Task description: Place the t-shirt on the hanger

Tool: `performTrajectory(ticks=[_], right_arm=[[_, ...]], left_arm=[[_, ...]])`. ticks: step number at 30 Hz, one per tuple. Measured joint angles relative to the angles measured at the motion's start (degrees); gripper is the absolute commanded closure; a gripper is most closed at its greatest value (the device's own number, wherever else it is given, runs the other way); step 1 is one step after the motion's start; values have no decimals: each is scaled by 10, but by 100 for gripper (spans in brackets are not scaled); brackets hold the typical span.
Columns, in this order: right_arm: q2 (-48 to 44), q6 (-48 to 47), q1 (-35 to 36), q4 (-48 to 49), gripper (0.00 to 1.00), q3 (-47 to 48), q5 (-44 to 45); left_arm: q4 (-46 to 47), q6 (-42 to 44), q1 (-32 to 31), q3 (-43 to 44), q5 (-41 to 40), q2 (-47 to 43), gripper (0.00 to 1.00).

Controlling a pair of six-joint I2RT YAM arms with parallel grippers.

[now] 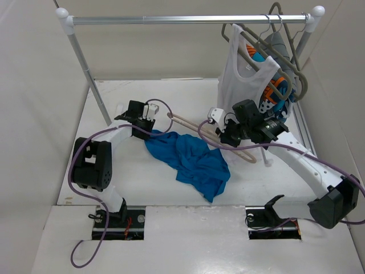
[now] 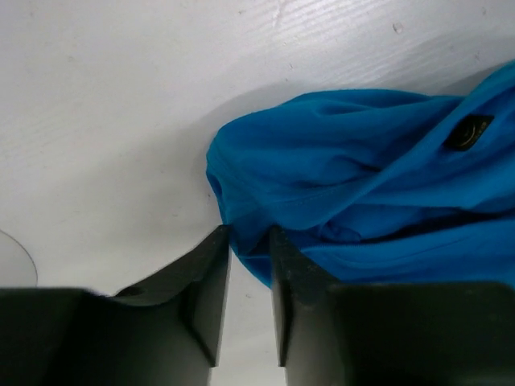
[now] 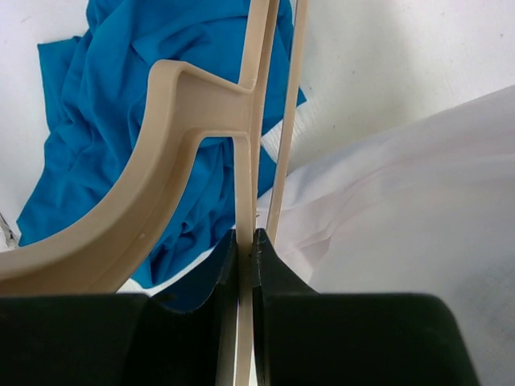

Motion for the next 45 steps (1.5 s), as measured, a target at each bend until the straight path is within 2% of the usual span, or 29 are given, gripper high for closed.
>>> performTrajectory(ticks=[1, 3, 4, 5, 11, 14, 21, 26, 29, 30, 34, 39, 42, 45], right_arm=[[0, 0, 0, -2, 100, 0, 0], [0, 0, 2, -4, 100, 0, 1], [0, -1, 3, -5, 100, 0, 1], [-1, -1, 5, -6, 100, 0, 0], [-4, -4, 8, -7, 100, 0, -6], [-6, -4, 8, -7, 100, 0, -7], [-10, -4, 12, -10, 100, 0, -1], [-10, -4, 12, -12, 100, 0, 3], [-10, -4, 12, -12, 100, 0, 3], [-10, -4, 14, -12, 100, 0, 3], [-10, -4, 15, -11, 100, 0, 3], [-10, -8, 15, -11, 100, 2, 3], [-10, -10, 15, -11, 100, 11, 4], [-10, -10, 15, -11, 100, 14, 8]], left_arm=[[-2, 2, 0, 0, 3, 2, 60], [-7, 6, 0, 0, 10, 1, 48], [-8, 7, 0, 0, 13, -1, 48], [-7, 9, 0, -2, 16, -4, 44], [-2, 26, -1, -20, 42, -50, 44], [7, 34, -4, -21, 40, -60, 51], [6, 45, -5, -20, 21, 7, 53], [9, 40, -7, -18, 19, 19, 66], [11, 37, -7, -9, 22, 19, 59], [12, 36, -7, -5, 26, 19, 52], [15, 30, -7, 2, 41, 15, 46], [12, 23, -6, 10, 54, 9, 46], [11, 18, -6, 23, 55, 11, 51], [12, 14, -6, 35, 50, 20, 61]])
